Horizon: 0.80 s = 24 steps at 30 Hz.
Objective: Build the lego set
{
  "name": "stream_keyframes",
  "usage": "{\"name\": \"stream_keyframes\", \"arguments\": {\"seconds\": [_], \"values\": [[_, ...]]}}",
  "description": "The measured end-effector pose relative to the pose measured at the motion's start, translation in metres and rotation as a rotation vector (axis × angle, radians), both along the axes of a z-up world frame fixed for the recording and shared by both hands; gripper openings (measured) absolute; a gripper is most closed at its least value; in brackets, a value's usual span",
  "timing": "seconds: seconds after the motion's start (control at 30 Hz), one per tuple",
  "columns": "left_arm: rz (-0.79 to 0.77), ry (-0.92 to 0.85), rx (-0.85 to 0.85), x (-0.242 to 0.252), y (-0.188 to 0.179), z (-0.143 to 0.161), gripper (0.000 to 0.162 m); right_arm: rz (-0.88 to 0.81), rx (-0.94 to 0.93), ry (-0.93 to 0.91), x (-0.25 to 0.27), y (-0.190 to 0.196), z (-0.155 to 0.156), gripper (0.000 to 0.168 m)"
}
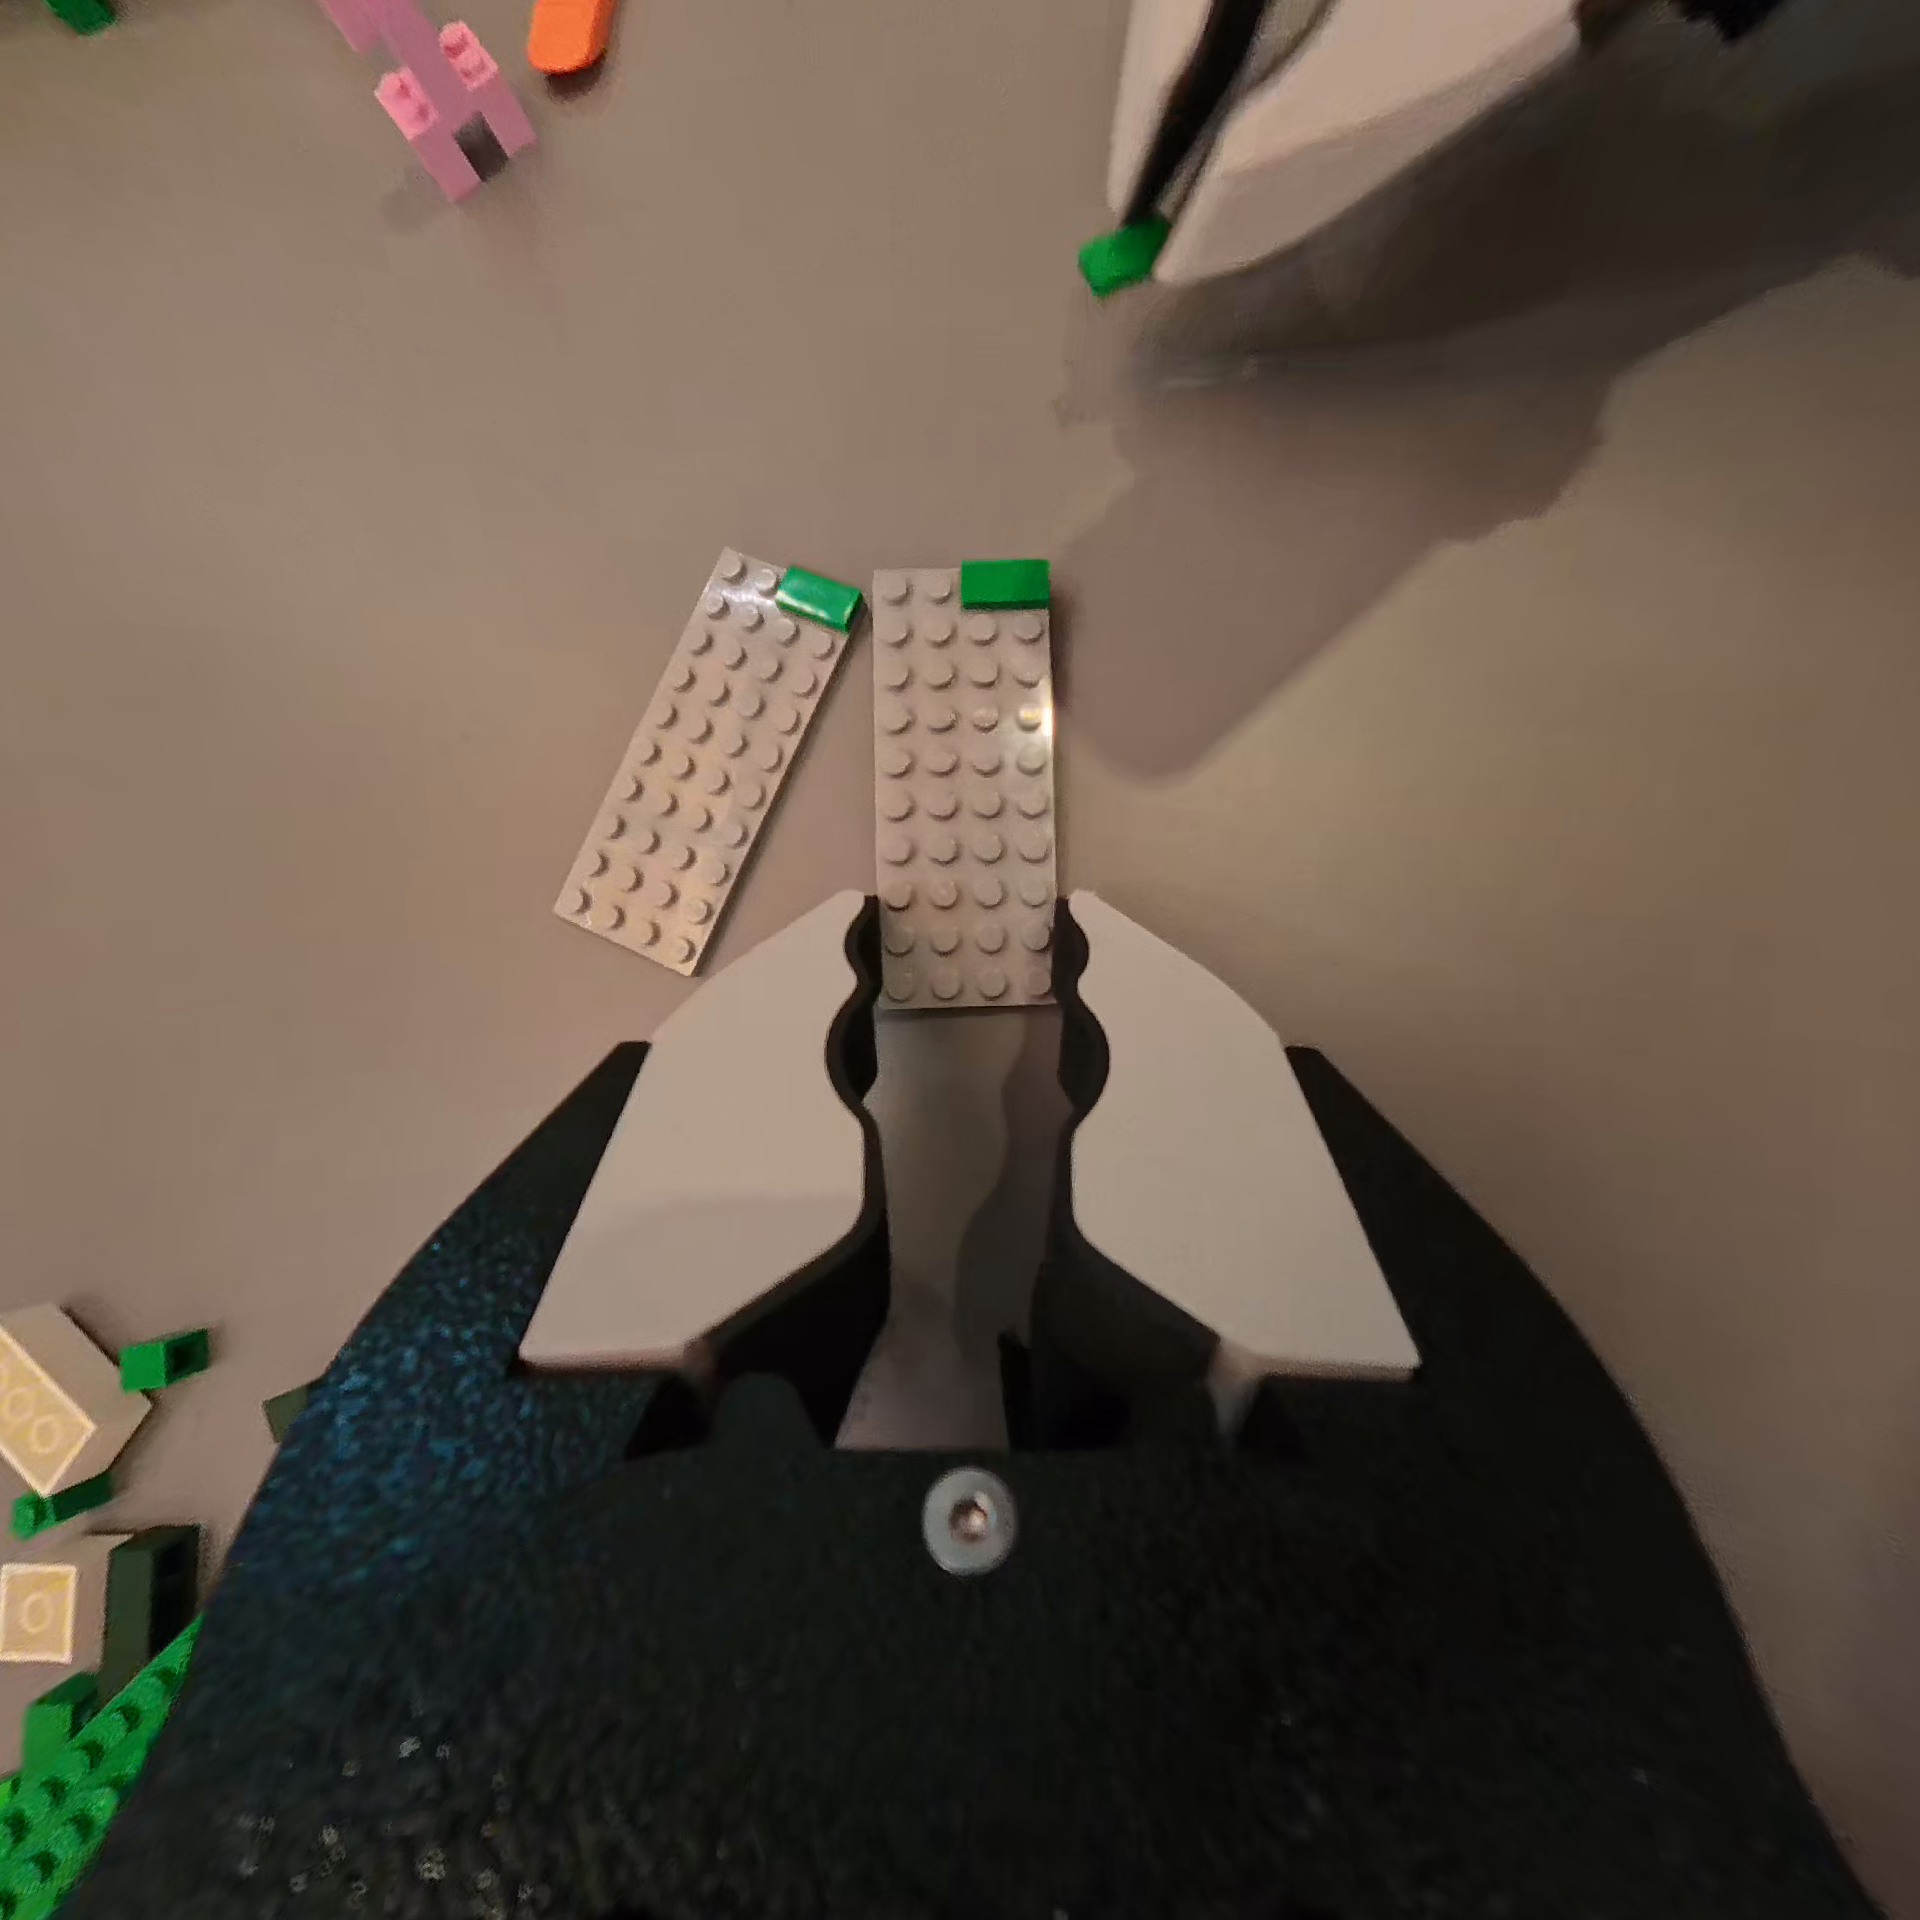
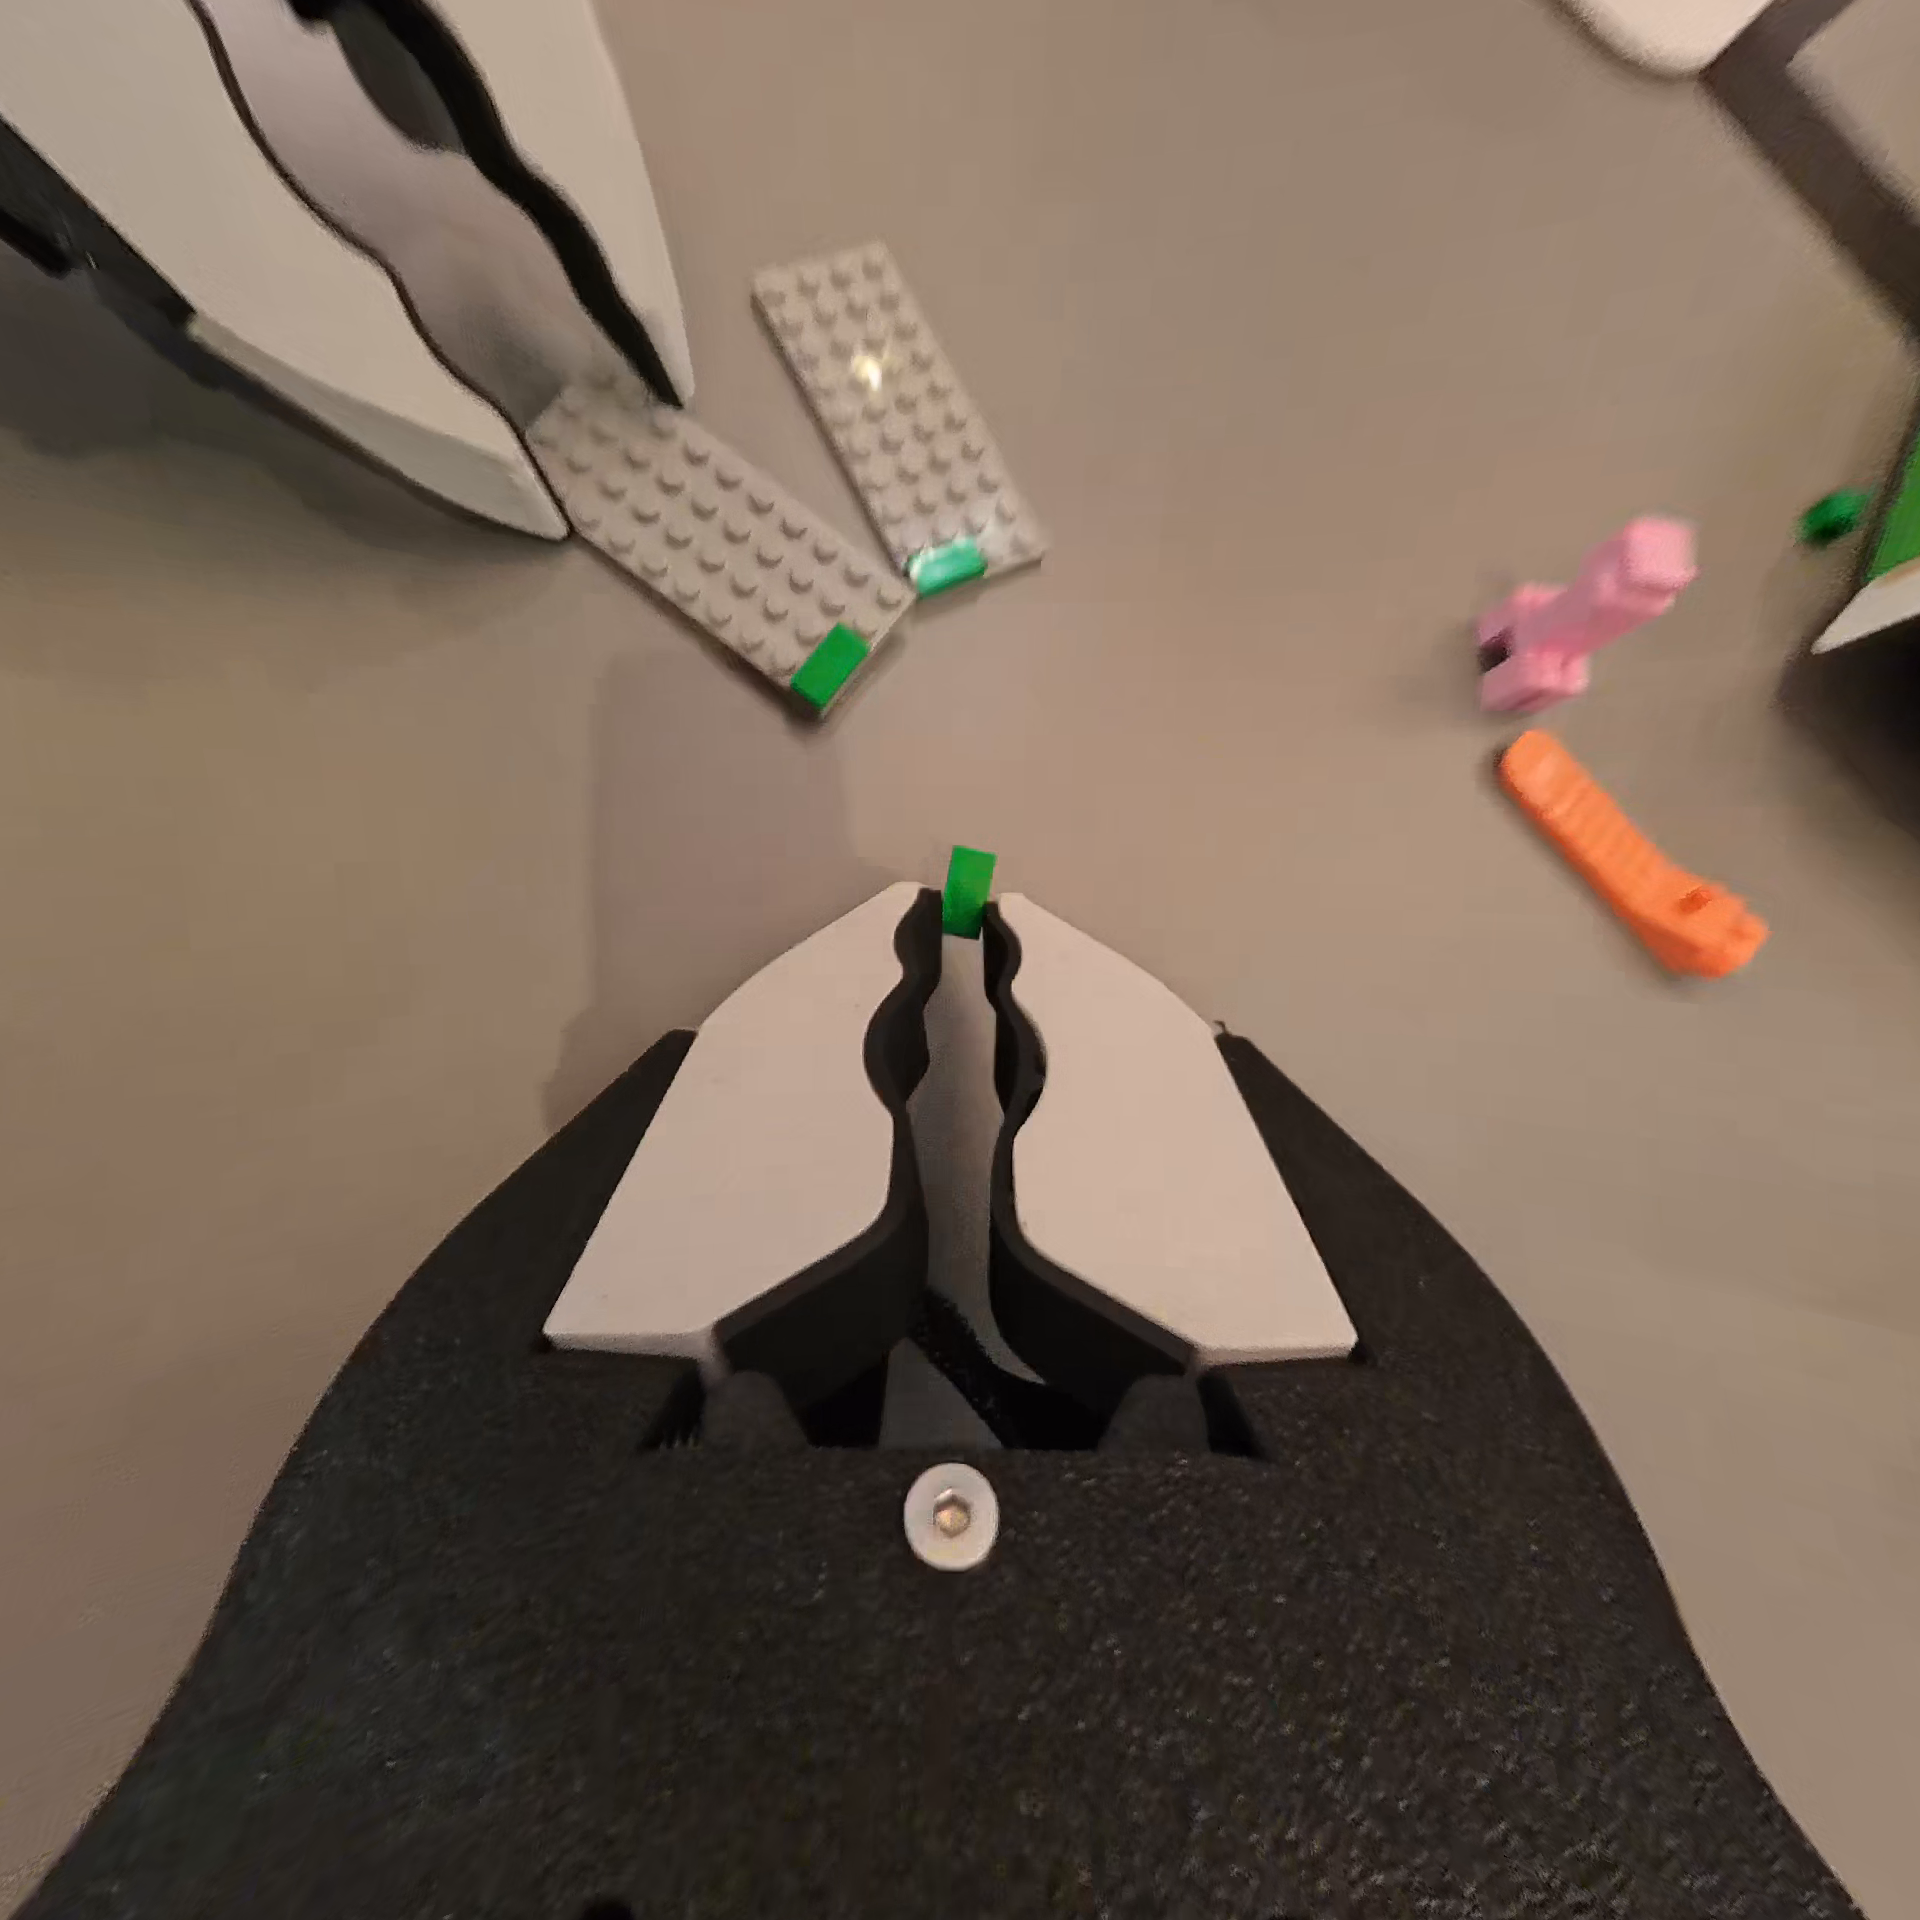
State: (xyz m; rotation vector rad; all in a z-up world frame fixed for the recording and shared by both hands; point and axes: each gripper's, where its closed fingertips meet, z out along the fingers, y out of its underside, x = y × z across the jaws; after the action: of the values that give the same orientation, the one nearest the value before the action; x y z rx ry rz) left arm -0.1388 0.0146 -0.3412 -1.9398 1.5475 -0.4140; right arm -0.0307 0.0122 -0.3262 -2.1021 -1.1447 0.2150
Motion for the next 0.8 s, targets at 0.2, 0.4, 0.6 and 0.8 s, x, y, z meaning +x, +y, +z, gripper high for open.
{"name": "stream_keyframes", "arguments": {"seconds": [0.2, 0.4, 0.6, 0.8], "values": [[0.010, -0.109, -0.052, -0.004, 0.001, 0.016, 0.031, 0.219, 0.182, 0.116, -0.020, 0.029, 0.043, 0.007], [0.026, -0.134, -0.075, -0.013, 0.005, 0.019, 0.031, 0.497, 0.391, 0.163, -0.065, 0.037, 0.065, 0.007], [0.028, -0.103, -0.057, -0.016, 0.006, 0.015, 0.031, 0.653, 0.404, 0.175, -0.086, 0.045, 0.064, 0.007], [0.052, -0.131, -0.048, -0.017, 0.009, 0.022, 0.031, 0.617, 0.418, 0.165, -0.082, 0.065, 0.062, 0.007]]}}
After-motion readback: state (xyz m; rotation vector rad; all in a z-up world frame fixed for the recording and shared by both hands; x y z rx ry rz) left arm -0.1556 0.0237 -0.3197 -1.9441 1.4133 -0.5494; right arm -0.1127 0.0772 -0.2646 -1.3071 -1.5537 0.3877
